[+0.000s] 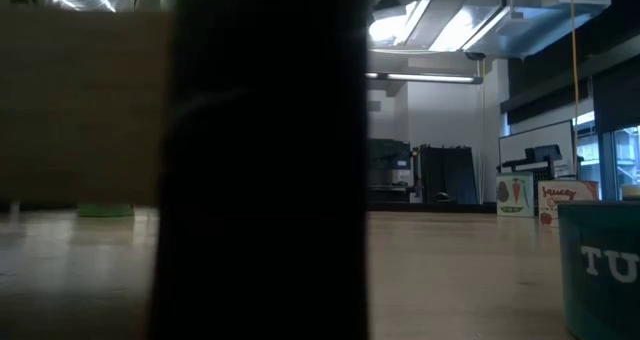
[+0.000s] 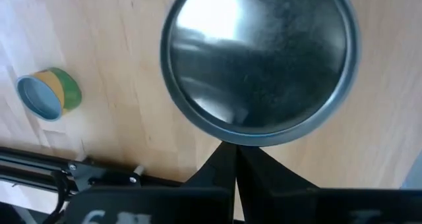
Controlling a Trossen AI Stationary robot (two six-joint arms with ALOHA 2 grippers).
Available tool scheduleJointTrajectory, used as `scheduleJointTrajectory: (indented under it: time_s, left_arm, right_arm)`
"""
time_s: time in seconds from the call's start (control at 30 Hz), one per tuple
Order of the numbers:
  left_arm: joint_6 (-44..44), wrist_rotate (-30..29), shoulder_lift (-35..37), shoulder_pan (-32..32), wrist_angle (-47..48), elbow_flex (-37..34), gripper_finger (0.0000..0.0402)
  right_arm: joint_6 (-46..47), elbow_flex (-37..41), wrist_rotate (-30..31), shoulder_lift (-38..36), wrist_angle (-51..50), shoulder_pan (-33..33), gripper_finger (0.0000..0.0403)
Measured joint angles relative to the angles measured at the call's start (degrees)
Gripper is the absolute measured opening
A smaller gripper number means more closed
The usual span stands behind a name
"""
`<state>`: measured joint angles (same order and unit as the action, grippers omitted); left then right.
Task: Pick and place cans onto a shelf
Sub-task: Put the canned cherries on the shelf, then put the canned chicken soup on the shelf
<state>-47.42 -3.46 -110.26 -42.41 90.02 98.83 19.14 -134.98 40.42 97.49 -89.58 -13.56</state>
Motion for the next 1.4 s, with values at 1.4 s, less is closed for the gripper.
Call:
scheduleJointTrajectory:
  time_s: [1.4]
  left_arm:
    - [-9.0, -47.4, 27.8, 18.4, 0.0, 9.0, 0.0]
  right_arm:
    - [3.1, 0.0, 3.5, -3.3, -0.4, -0.5, 0.0004]
